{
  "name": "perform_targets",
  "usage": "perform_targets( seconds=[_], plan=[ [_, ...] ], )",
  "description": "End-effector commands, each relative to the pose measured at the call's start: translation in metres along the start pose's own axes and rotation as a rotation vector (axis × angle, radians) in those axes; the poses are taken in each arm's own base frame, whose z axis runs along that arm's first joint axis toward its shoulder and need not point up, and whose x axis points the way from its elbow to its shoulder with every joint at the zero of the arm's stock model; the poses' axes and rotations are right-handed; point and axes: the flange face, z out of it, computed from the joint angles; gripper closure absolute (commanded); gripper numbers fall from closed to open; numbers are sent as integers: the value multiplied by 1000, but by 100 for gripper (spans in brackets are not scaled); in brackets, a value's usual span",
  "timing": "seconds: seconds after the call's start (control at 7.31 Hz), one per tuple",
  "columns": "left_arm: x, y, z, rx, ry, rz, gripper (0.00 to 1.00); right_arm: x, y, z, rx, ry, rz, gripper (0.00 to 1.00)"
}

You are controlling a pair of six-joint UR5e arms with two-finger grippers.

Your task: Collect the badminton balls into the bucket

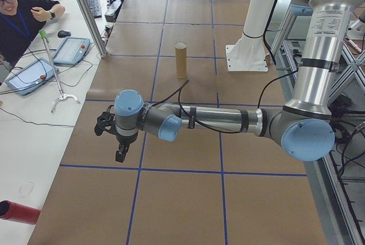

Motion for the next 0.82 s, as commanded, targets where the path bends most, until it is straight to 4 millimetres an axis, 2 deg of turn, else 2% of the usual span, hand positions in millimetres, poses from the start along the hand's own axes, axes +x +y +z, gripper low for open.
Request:
perform_targets(
  seconds=[0.0, 0.27, 0.41, 0.68],
  plan=[
    [19, 7, 28, 18, 37, -40, 0, 0, 0, 0, -1, 0, 0, 0],
    [44, 22, 69, 54, 137, -87, 0, 0, 0, 0, -1, 0, 0, 0],
    [67, 31, 87, 76, 190, -46, 0, 1, 1, 1, -2, 0, 1, 0],
    [110, 37, 95, 61, 322, 75, 0, 0, 0, 0, -1, -1, 0, 0]
  ],
)
